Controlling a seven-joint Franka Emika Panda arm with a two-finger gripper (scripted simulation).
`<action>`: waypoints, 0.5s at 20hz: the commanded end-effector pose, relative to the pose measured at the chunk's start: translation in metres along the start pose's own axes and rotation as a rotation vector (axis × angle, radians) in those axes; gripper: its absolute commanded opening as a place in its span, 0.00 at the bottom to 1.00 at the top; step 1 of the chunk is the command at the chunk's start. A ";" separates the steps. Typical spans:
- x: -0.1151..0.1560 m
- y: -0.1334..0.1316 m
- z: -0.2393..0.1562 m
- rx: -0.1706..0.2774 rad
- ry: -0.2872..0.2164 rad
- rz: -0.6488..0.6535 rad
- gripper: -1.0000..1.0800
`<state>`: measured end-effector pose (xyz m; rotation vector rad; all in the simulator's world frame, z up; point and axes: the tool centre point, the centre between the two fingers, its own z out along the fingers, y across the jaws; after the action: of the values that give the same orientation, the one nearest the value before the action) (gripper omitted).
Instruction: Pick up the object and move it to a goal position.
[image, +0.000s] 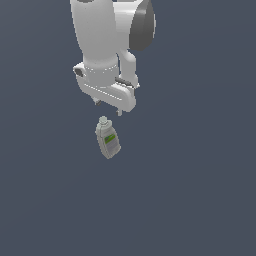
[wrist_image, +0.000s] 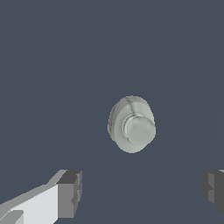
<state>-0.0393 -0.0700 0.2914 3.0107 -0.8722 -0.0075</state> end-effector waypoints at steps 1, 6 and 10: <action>0.007 0.003 0.003 0.003 0.001 0.067 0.96; 0.016 0.008 0.008 0.006 0.001 0.163 0.96; 0.021 0.010 0.010 0.008 0.001 0.210 0.96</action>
<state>-0.0280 -0.0883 0.2821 2.9190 -1.1585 -0.0016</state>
